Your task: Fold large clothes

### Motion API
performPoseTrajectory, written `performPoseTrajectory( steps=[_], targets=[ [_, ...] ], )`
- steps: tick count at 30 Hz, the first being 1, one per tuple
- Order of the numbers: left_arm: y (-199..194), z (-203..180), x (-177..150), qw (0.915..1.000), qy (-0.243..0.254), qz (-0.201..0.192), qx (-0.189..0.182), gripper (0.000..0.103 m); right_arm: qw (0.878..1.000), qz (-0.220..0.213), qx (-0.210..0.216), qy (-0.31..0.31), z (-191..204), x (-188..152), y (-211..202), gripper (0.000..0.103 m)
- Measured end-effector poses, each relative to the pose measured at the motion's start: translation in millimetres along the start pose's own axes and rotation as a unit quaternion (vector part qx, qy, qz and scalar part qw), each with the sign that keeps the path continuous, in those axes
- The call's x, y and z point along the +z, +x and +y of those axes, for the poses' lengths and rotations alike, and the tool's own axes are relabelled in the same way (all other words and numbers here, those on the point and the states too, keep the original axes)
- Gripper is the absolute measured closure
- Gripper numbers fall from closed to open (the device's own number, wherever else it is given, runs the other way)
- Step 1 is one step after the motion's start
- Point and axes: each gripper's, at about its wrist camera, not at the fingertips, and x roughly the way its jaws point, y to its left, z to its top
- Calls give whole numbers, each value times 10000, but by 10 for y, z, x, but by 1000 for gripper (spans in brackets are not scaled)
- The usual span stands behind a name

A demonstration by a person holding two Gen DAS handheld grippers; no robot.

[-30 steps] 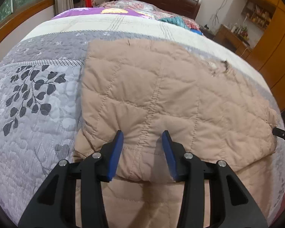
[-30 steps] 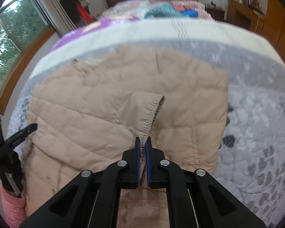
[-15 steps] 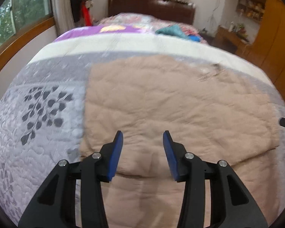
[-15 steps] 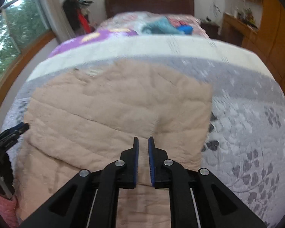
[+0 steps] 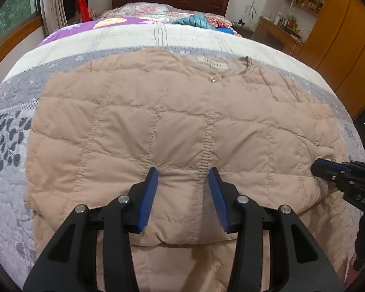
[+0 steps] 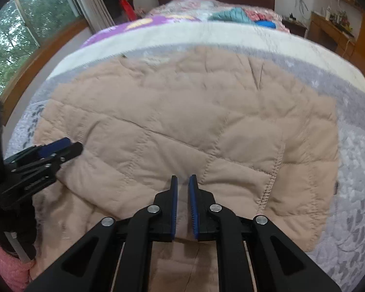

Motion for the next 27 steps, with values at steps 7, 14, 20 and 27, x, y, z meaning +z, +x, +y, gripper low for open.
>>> performPoseTrajectory(
  steps=[7, 14, 20, 27],
  targets=[
    [123, -91, -101, 9989, 277, -187, 321, 59, 9995, -180, -205, -145, 24, -114, 150, 95],
    [-49, -57, -68, 9992, 261, -70, 288, 59, 9999, -110, 131, -10, 19, -114, -134, 90],
    [-873, 213, -379, 9991, 302, -310, -39, 36, 9970, -521, 436, -376, 21, -592, -921, 75],
    [-1574, 847, -1307, 9982, 284, -263, 449, 27, 9968, -408, 407, -547, -117, -1560, -1323, 59]
  ],
)
